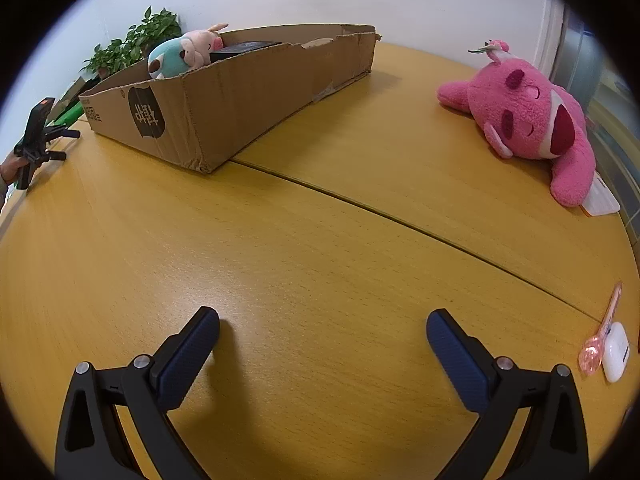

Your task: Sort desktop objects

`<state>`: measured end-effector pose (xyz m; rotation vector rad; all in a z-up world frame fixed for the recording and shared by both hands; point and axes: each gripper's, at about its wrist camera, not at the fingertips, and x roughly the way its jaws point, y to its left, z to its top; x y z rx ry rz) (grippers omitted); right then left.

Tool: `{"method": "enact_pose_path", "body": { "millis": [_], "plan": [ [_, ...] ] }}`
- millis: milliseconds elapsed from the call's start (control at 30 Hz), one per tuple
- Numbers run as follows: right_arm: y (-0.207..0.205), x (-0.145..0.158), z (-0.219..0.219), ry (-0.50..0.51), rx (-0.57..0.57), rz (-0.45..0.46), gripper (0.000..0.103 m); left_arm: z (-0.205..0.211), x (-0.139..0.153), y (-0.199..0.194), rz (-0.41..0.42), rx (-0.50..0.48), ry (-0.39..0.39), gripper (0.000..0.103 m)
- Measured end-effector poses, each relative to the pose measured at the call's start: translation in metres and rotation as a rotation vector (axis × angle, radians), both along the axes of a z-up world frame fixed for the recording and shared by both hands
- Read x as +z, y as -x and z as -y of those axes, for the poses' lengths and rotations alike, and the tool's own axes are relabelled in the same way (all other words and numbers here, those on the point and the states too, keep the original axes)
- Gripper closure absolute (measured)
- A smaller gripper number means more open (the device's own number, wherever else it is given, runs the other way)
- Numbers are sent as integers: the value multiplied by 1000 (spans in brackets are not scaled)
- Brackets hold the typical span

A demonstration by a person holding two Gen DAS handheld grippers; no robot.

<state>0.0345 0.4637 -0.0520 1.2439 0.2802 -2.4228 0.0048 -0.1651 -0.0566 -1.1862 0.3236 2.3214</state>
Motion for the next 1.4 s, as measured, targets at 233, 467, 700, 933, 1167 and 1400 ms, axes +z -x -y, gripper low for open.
{"method": "enact_pose_path", "body": {
  "millis": [233,467,700,933,1167,1400],
  "plan": [
    [-1,1,3,-2,17,-1,0,2,0,-5,-2,-4,-1,0],
    [0,1,5,-4,81,-3,0,6,1,-7,-4,-2,0,0],
    [2,0,4,-4,89,-4,0,6,1,-7,-4,-4,1,0],
    [2,0,4,-4,89,-4,0,6,1,-7,-3,-4,1,0],
    [2,0,4,-5,90,-4,0,6,2,-7,-3,-5,1,0],
    [2,0,4,-5,90,-4,0,6,2,-7,-3,-6,1,0]
  ]
}}
